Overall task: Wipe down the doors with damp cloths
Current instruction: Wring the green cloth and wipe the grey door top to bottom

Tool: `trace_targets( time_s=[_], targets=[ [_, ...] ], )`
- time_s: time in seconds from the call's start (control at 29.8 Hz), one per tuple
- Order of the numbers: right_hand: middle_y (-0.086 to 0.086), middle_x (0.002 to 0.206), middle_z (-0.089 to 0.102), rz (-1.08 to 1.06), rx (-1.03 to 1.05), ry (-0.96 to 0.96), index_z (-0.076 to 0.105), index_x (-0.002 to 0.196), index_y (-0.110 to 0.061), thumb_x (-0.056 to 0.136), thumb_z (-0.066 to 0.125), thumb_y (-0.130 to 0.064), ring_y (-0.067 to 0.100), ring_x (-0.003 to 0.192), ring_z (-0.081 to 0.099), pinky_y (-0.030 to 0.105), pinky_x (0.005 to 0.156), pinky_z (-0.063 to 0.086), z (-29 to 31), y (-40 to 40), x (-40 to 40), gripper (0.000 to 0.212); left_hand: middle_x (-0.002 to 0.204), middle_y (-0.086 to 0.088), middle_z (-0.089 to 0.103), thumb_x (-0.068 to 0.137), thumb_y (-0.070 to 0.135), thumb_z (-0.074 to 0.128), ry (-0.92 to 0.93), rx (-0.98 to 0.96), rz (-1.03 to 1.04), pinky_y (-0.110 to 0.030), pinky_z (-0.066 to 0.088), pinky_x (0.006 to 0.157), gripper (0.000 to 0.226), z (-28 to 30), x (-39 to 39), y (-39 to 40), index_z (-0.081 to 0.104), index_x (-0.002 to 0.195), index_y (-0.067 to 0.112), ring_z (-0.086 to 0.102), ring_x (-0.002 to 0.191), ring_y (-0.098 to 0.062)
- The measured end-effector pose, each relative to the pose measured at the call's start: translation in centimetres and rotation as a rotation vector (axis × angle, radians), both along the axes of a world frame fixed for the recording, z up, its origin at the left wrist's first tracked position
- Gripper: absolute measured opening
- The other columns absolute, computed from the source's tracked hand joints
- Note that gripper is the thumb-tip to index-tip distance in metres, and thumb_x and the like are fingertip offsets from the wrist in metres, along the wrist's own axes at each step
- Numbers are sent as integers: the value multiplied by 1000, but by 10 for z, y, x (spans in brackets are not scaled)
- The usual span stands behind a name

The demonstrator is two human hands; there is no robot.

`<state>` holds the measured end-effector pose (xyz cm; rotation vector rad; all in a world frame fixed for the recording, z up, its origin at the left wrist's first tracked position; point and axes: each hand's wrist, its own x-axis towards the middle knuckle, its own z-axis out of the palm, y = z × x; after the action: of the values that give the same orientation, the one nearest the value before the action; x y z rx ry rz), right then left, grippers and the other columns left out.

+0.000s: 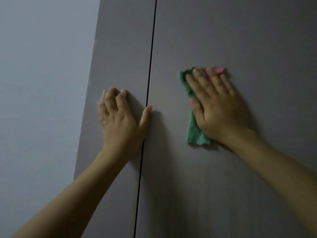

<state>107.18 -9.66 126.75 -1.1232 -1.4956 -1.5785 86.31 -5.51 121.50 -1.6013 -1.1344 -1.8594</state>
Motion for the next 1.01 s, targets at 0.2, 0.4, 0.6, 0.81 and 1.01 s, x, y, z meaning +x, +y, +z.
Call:
trace_targets(
  time_s=[0.2, 0.4, 0.6, 0.81, 1.01],
  targets=[
    [2, 155, 25, 23, 23, 46, 28, 149, -17, 98, 28, -36, 29, 143, 22, 45, 118, 14, -27, 6, -15, 54, 156, -13, 9, 87, 61, 44, -14, 3, -16, -45, -1, 119, 82, -1, 5, 0, 23, 145, 7, -3, 145, -25],
    [8, 152, 30, -9, 10, -25, 32, 147, -14, 97, 29, -33, 32, 140, 29, 45, 117, 16, 6, -5, 26, 54, 156, -14, 10, 81, 68, 38, -22, -1, -49, -45, -1, 119, 88, -2, 4, 0, 24, 144, 7, -2, 145, -26],
    [5, 157, 19, 31, 79, 287, 21, 151, -16, 99, 24, -35, 30, 145, 16, 43, 119, 7, 8, 2, 2, 55, 157, -12, 7, 79, 69, 32, -40, 6, -75, -39, -8, 119, 91, -1, 8, 0, 22, 145, 8, -6, 146, -23],
    [6, 151, 33, -17, -17, -163, 35, 146, -14, 98, 29, -34, 30, 140, 30, 48, 115, 22, -23, -6, 28, 52, 158, -12, 3, 86, 62, 44, -56, 11, -71, -41, -8, 119, 84, -1, 11, 1, 20, 146, 8, -8, 146, -22],
    [7, 157, 18, -12, 91, 291, 21, 151, -14, 98, 23, -36, 30, 145, 15, 42, 119, 7, 8, -3, 26, 57, 160, -9, -8, 91, 59, 38, 40, 39, -45, -38, -16, 116, 81, 2, 26, -8, 8, 152, 16, -16, 145, -19]
  ],
)
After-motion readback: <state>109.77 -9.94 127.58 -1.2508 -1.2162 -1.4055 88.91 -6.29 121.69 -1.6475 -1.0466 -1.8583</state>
